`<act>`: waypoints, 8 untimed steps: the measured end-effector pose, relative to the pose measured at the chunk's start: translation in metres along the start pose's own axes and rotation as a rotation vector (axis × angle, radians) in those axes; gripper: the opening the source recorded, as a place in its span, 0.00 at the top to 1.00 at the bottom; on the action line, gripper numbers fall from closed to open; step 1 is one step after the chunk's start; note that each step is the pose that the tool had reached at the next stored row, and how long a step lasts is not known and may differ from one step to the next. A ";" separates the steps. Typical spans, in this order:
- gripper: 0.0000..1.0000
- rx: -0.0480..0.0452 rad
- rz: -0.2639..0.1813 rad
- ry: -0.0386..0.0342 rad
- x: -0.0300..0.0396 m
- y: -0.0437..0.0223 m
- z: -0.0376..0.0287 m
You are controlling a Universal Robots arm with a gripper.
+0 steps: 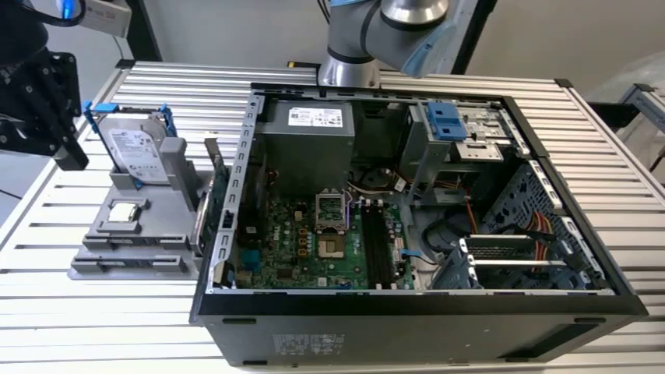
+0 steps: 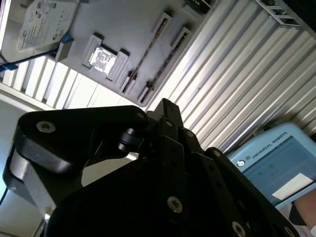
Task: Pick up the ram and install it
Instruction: 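Pick up the ram and move it above insertion slot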
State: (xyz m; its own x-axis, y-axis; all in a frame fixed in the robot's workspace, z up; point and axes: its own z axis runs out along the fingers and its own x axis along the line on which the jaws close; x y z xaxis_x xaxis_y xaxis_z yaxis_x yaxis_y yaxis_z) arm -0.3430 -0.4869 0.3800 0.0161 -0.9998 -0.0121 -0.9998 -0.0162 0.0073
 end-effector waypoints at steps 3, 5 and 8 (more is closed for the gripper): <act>1.00 0.0001 -0.006 -0.0068 0.0000 0.0004 0.0010; 1.00 0.0002 -0.007 -0.0179 0.0000 0.0006 0.0013; 1.00 0.0006 -0.009 -0.0328 -0.0001 0.0009 0.0020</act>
State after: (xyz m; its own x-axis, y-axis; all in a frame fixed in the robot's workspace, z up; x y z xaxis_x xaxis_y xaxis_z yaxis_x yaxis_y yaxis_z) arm -0.3439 -0.4868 0.3780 0.0246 -0.9987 -0.0448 -0.9997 -0.0249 0.0065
